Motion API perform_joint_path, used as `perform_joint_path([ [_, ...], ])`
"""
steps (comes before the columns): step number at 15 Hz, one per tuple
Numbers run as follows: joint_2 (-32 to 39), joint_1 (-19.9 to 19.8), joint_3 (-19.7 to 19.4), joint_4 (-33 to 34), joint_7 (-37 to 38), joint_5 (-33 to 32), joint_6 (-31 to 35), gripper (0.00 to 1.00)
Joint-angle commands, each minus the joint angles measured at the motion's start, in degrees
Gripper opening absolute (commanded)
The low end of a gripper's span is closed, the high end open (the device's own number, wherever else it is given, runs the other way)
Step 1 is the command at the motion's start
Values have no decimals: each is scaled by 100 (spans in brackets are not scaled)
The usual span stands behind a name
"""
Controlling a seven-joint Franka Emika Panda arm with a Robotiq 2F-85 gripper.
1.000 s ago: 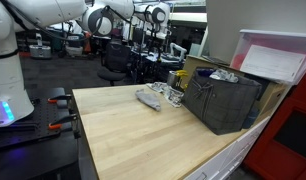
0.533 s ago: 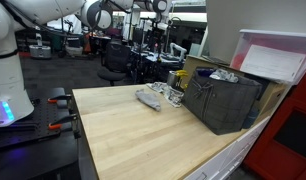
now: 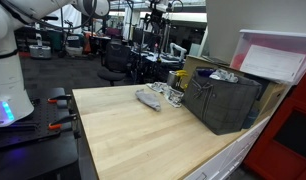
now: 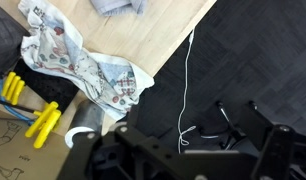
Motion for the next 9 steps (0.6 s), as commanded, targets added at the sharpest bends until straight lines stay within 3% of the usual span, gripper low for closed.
perform_joint_path([
  [1, -534, -118, 37, -161, 426, 208, -829, 100],
  [9, -1275, -483, 278, -82, 1561, 1070, -2055, 100],
])
